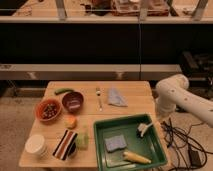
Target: Wipe tray with brush
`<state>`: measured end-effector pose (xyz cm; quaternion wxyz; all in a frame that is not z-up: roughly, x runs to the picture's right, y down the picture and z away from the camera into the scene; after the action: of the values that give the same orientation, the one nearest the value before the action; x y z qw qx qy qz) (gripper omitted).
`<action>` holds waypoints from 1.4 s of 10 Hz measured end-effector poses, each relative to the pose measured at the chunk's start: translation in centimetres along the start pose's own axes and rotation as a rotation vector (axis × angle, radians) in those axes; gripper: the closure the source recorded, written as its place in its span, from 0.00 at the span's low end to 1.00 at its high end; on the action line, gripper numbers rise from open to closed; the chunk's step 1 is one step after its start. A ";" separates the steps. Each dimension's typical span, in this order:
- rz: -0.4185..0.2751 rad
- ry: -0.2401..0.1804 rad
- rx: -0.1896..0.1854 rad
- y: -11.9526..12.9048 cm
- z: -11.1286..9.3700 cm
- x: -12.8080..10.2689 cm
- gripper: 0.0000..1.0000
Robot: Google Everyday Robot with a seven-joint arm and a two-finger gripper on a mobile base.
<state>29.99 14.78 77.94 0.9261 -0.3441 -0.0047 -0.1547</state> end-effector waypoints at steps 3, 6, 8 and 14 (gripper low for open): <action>-0.007 0.000 0.022 -4.1 -0.3 -1.7 1.00; -0.061 -0.014 0.084 -4.5 -3.0 -3.8 1.00; -0.109 -0.015 0.105 -2.7 -4.1 -4.6 1.00; -0.209 -0.022 0.037 2.5 -1.8 -6.5 1.00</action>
<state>24.33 17.23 74.26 0.9109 -0.3262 -0.0536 -0.2468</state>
